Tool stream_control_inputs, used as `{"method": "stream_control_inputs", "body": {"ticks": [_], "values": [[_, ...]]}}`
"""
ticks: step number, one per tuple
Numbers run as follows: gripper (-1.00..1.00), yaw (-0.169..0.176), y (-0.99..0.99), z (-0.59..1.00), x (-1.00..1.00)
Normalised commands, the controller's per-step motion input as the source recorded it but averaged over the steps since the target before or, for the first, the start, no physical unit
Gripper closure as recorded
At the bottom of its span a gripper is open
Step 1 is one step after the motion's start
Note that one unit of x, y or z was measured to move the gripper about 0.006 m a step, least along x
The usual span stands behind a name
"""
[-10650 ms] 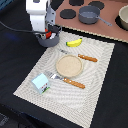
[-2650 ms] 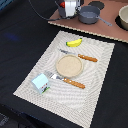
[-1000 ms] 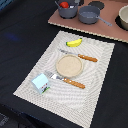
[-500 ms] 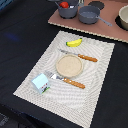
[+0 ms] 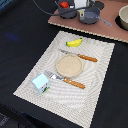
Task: Interact with the objects in diverse but meaningful ways.
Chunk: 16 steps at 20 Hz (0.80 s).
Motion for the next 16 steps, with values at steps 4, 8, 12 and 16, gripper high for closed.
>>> {"method": "stream_control_inputs", "body": {"ticks": [4,8,12,16], "values": [[-1.0,0.001,-0.57,0.01,0.61],[-1.0,0.011,-0.28,-0.06,0.31],[-1.0,0.035,-0.02,-0.08,0.04],[-1.0,0.039,-0.01,-0.21,0.02]]}}
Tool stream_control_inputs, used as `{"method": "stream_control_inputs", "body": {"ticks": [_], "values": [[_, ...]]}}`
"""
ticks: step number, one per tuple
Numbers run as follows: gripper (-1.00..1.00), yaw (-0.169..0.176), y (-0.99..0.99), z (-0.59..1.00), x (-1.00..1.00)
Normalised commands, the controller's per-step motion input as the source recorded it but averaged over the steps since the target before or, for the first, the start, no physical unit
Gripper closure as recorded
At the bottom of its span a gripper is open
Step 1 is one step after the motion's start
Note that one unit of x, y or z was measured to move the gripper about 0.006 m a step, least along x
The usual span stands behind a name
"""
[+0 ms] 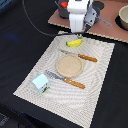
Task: Interact with the objects in diverse but meaningful ways.
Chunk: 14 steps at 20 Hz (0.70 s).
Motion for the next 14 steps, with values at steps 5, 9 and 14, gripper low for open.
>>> {"method": "stream_control_inputs", "body": {"ticks": [5,9,14], "values": [[-1.0,0.055,0.0,-0.29,-0.01],[-1.0,0.062,-0.01,-0.34,0.0],[-1.0,0.09,-0.02,-0.28,0.0]]}}
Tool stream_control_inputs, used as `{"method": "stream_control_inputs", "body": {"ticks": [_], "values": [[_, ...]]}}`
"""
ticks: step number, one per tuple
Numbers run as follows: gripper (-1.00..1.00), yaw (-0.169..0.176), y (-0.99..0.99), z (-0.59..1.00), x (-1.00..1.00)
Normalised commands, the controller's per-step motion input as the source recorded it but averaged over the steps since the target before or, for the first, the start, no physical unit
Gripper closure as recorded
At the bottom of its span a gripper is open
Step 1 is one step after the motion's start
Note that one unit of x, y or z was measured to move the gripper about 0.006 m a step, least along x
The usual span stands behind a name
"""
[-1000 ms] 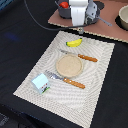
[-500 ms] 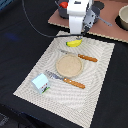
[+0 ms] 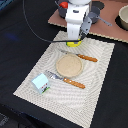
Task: Interact with the objects in diverse but meaningful ways.
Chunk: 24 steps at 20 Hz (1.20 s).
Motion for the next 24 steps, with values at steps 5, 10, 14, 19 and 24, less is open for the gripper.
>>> {"method": "stream_control_inputs", "body": {"ticks": [5,10,14,19,24], "values": [[-1.0,0.078,-0.01,-0.15,0.0],[-1.0,0.044,0.0,-0.04,0.04],[1.0,0.02,0.0,-0.01,0.1],[1.0,0.013,0.0,-0.05,0.08],[1.0,0.006,0.0,-0.09,0.11]]}}
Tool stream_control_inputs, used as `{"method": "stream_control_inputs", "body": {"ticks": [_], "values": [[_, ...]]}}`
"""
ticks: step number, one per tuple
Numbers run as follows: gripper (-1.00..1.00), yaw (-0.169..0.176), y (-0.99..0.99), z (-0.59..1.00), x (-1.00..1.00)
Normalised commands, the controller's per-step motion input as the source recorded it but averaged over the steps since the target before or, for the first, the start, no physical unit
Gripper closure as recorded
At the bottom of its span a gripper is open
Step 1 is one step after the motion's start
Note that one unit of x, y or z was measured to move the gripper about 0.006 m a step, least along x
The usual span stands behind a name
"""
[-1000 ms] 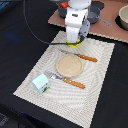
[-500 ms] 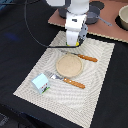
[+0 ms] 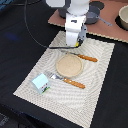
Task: Interact with the objects in diverse but meaningful ways.
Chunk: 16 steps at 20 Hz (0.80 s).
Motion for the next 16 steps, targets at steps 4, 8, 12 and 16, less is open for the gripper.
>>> {"method": "stream_control_inputs", "body": {"ticks": [4,8,12,16], "values": [[1.0,0.0,0.0,-0.14,0.16],[1.0,0.0,0.0,-0.17,0.25],[1.0,0.0,0.0,-0.25,0.19],[1.0,-0.004,0.0,0.51,0.08]]}}
